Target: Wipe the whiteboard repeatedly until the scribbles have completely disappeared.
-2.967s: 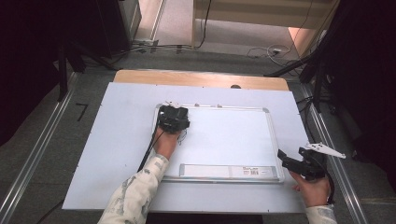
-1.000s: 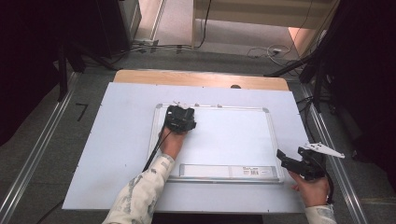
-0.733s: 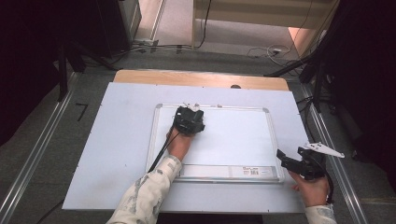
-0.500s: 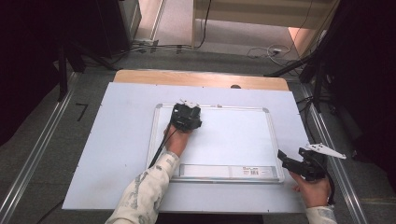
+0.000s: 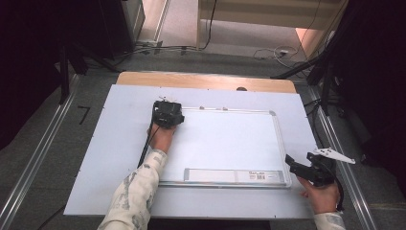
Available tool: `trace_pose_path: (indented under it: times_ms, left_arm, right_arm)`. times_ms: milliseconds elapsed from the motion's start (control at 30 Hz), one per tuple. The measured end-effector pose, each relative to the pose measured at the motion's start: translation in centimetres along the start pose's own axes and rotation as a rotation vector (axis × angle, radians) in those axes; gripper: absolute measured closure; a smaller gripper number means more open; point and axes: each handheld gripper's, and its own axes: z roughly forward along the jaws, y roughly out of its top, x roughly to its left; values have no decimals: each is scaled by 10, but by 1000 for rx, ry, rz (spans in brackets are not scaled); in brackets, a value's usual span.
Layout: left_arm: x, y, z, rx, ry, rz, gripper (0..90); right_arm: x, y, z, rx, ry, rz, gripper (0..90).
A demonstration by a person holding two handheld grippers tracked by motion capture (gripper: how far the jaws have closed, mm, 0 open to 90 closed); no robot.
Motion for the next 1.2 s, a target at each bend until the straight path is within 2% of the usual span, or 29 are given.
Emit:
trace_pose_path:
  times_ms: [233, 300, 400, 500, 567, 633, 767, 933, 1033, 1100, 1200]
  left_arm:
    - [-30, -15, -16, 12, -75, 81, 406]
    - [-35, -20, -21, 9, -83, 89, 407]
    - [-29, -24, -25, 9, -78, 79, 406]
    - [-13, -22, -23, 12, -50, 48, 407]
    - [-8, -22, -23, 8, -62, 41, 406]
    - [-9, -21, -22, 8, -55, 39, 404]
    - [-6, -18, -19, -5, -62, 4, 389]
    - [-8, -14, -18, -27, -29, 31, 385]
    - [-8, -11, -20, -50, -21, 23, 398]
    - [-8, -10, -18, -37, -19, 27, 400]
    - [-8, -7, -15, -31, -24, 9, 405]
  right_arm:
    - [2, 1, 1, 2, 1, -8, 132]
    - [3, 1, 0, 4, 0, -6, 132]
    - [3, 1, 0, 4, 1, -2, 132]
    - [2, 0, 0, 3, -1, -1, 132]
    - [3, 0, 0, 4, 1, -3, 132]
    - [2, 1, 1, 4, 2, -8, 132]
    - [2, 1, 2, 6, 0, -5, 132]
    - [2, 1, 2, 9, 2, -8, 132]
    - [2, 1, 2, 11, 1, -7, 132]
    - [2, 1, 3, 10, 2, -8, 132]
    - [2, 1, 3, 10, 3, -10, 132]
